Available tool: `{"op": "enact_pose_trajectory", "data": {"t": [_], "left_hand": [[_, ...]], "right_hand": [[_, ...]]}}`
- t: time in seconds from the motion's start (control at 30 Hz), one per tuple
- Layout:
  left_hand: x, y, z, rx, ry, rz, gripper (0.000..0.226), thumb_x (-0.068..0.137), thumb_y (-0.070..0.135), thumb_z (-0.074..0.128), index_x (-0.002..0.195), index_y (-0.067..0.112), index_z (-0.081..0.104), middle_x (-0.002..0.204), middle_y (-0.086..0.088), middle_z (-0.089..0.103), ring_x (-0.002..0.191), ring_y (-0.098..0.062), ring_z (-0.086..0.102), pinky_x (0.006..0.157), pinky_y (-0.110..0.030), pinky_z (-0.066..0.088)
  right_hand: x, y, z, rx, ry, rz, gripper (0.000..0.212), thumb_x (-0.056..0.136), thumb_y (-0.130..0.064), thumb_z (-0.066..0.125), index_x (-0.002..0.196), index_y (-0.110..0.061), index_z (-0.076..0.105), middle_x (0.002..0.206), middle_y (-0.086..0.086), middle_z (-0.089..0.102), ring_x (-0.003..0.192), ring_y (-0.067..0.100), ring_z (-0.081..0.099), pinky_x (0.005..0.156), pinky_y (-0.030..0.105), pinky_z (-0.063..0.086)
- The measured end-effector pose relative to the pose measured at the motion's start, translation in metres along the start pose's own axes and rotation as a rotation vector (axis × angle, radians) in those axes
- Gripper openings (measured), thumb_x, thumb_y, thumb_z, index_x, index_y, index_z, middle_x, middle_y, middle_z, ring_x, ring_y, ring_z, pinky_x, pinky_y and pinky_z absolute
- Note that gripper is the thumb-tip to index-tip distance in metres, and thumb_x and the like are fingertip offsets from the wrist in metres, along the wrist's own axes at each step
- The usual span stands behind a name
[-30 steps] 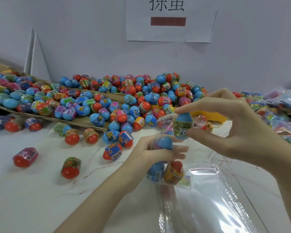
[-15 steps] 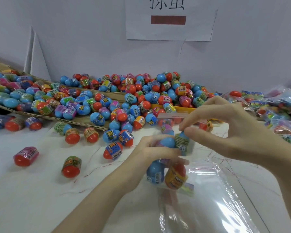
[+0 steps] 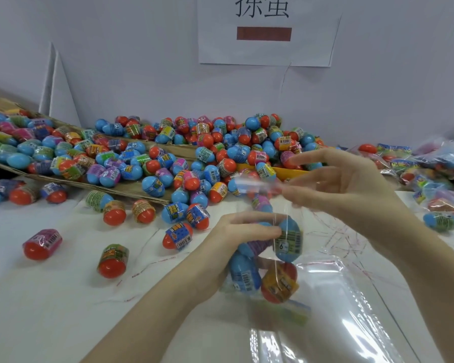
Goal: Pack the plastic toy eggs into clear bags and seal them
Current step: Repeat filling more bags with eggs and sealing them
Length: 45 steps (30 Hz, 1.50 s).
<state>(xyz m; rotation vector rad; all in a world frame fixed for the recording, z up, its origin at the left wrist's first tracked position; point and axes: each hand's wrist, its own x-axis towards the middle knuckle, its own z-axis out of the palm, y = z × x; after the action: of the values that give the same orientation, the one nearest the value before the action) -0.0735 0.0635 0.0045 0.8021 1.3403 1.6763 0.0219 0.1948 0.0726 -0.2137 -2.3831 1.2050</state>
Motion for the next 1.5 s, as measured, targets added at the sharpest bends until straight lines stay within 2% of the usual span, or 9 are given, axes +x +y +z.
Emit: {"op": "enact_pose_trajectory", "data": {"t": [0.17,0.3,0.4,0.5,0.67,0.9,1.03,1.27,1.5], "left_hand": [[0.007,0.004,0.007,0.040,0.065,-0.072,0.022,0.059,0.028,0.079,0.080,0.029,0.071,0.074,0.015,0.072,0.074,-0.006,0.068,0.055,-0.019,0.053],[0.013,0.004,0.007,0.173,0.266,0.065,0.022,0.074,0.048,0.058,0.086,0.030,0.063,0.077,0.016,0.072,0.075,-0.009,0.066,0.058,-0.019,0.052],[-0.001,0.006,0.006,0.096,0.354,0.276,0.018,0.075,0.033,0.060,0.087,0.022,0.069,0.085,0.006,0.074,0.077,-0.009,0.069,0.060,-0.016,0.053],[-0.002,0.006,0.007,0.094,0.391,0.346,0.019,0.088,0.013,0.054,0.079,0.021,0.070,0.074,0.007,0.073,0.066,-0.006,0.068,0.053,-0.012,0.049],[-0.005,0.006,0.014,0.112,0.405,0.436,0.014,0.082,0.011,0.058,0.075,0.020,0.067,0.060,0.009,0.070,0.056,-0.002,0.066,0.050,-0.010,0.047],[-0.007,0.007,0.015,0.147,0.380,0.483,0.036,0.086,0.009,0.054,0.064,0.031,0.074,0.068,0.009,0.071,0.067,-0.002,0.067,0.055,-0.011,0.049],[-0.007,0.007,0.018,0.191,0.399,0.522,0.023,0.081,0.029,0.052,0.067,0.030,0.070,0.070,0.010,0.071,0.070,-0.001,0.066,0.059,-0.011,0.050],[-0.008,0.002,0.017,0.528,0.457,0.614,0.021,0.087,0.032,0.043,0.080,0.041,0.061,0.083,0.015,0.069,0.081,-0.003,0.066,0.071,-0.031,0.054],[-0.008,-0.001,0.015,0.715,0.492,0.738,0.013,0.089,0.033,0.044,0.086,0.038,0.056,0.074,0.017,0.064,0.079,0.000,0.061,0.067,-0.014,0.051]], "right_hand": [[0.006,0.010,-0.003,0.146,0.066,0.121,0.030,0.071,-0.007,0.071,0.087,-0.030,0.061,0.066,-0.007,0.070,0.053,0.008,0.063,0.057,0.020,0.053],[0.006,0.011,0.000,0.079,0.090,0.117,0.029,0.075,-0.009,0.070,0.084,-0.033,0.059,0.066,-0.011,0.068,0.056,0.011,0.059,0.054,0.020,0.053],[0.005,0.011,0.004,-0.073,0.159,0.025,0.030,0.078,-0.011,0.069,0.082,-0.039,0.057,0.064,-0.013,0.065,0.059,0.010,0.056,0.058,0.019,0.050],[0.001,0.006,0.011,-0.343,0.316,-0.289,0.021,0.079,-0.017,0.069,0.087,-0.036,0.062,0.078,-0.016,0.059,0.070,0.002,0.049,0.066,0.010,0.041],[-0.003,0.002,0.026,-0.714,0.349,-0.621,0.014,0.075,-0.028,0.067,0.083,-0.019,0.075,0.074,-0.003,0.063,0.073,0.017,0.046,0.063,0.032,0.038],[-0.004,0.004,0.030,-0.823,0.330,-0.675,0.009,0.078,-0.016,0.066,0.080,-0.013,0.074,0.073,0.001,0.066,0.068,0.024,0.054,0.061,0.034,0.043],[-0.003,0.007,0.033,-0.885,0.328,-0.707,0.008,0.070,-0.003,0.070,0.075,-0.008,0.073,0.072,0.004,0.067,0.067,0.024,0.057,0.058,0.033,0.046],[-0.002,0.007,0.030,-0.891,0.306,-0.741,0.008,0.072,-0.002,0.065,0.074,-0.007,0.071,0.071,0.005,0.066,0.065,0.023,0.056,0.056,0.032,0.047],[-0.001,0.008,0.032,-1.028,0.345,-0.757,0.016,0.085,-0.012,0.056,0.073,-0.009,0.066,0.070,0.004,0.063,0.063,0.021,0.056,0.056,0.033,0.044]]}}
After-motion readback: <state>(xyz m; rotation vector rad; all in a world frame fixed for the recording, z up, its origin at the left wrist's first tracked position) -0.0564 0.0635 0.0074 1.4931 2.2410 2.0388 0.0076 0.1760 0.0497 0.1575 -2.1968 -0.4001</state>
